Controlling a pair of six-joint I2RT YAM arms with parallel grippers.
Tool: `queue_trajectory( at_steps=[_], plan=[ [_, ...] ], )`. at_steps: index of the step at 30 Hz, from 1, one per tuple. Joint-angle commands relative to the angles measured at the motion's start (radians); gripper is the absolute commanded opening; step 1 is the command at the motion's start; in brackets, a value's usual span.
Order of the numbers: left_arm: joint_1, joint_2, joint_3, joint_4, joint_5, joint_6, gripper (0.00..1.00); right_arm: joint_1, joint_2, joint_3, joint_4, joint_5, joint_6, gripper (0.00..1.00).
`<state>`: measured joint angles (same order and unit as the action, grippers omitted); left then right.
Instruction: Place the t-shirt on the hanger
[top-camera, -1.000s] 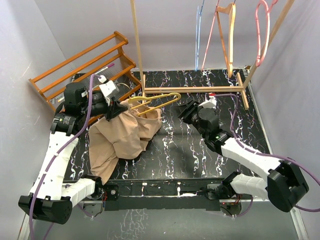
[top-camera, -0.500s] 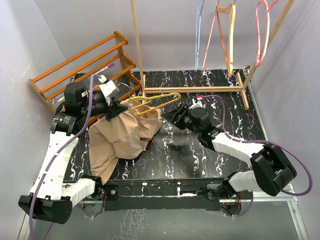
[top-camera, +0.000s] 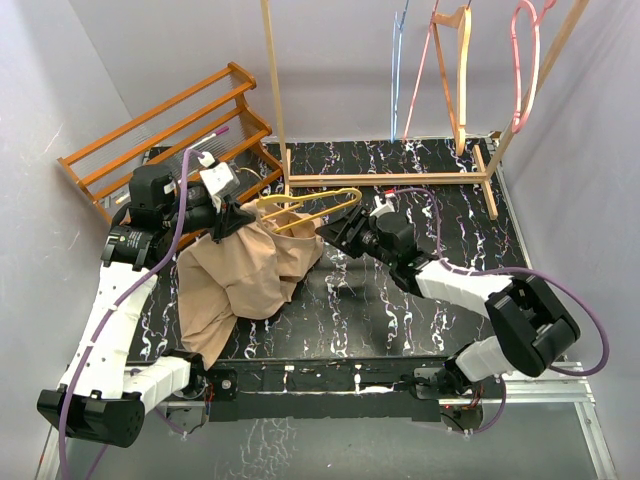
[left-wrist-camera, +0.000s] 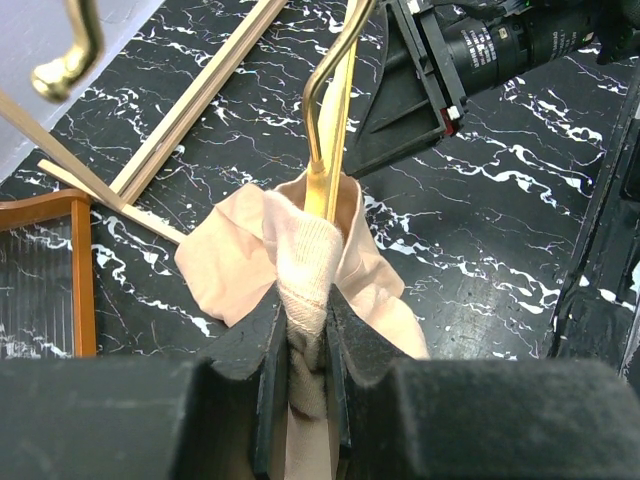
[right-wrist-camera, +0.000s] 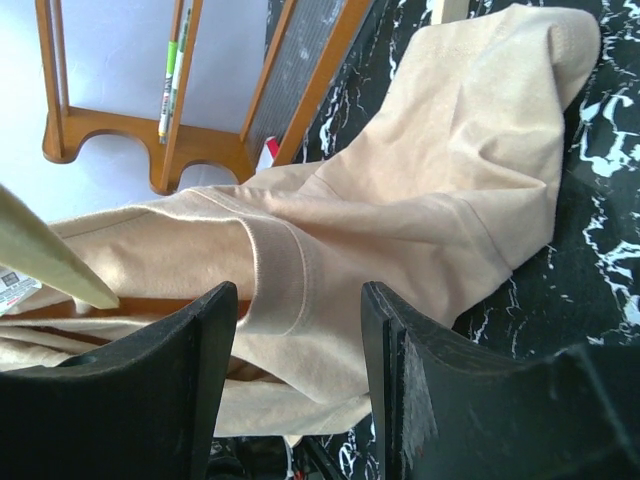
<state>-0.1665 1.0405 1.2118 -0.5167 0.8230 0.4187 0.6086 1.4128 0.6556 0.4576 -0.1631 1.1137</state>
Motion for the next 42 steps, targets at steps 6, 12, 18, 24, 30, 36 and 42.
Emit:
queue_trajectory(
  at_steps=[6, 12, 18, 24, 30, 36, 42],
  plan=[
    [0.004, -0.007, 0.007, 0.012, 0.04, 0.022, 0.0, 0.028, 0.044, 0.084, 0.099, -0.019, 0.009, 0.55],
    [0.004, -0.005, 0.016, 0.023, 0.046, 0.007, 0.0, 0.052, 0.106, 0.116, 0.072, -0.001, -0.009, 0.51],
    [0.004, -0.005, 0.021, 0.015, 0.046, 0.005, 0.0, 0.06, 0.059, 0.107, -0.001, 0.09, -0.042, 0.08],
    [0.004, -0.017, 0.015, -0.007, 0.024, 0.034, 0.0, 0.059, -0.089, 0.097, -0.165, 0.283, -0.115, 0.08],
    [0.004, -0.036, 0.009, -0.068, 0.024, 0.091, 0.0, 0.035, -0.161, 0.061, -0.233, 0.378, -0.135, 0.08],
    [0.004, -0.051, 0.008, -0.084, 0.007, 0.104, 0.0, 0.002, -0.192, 0.025, -0.26, 0.429, -0.138, 0.08],
    [0.004, -0.065, 0.018, -0.116, 0.018, 0.117, 0.0, -0.04, -0.219, 0.007, -0.269, 0.456, -0.15, 0.08]
  ],
)
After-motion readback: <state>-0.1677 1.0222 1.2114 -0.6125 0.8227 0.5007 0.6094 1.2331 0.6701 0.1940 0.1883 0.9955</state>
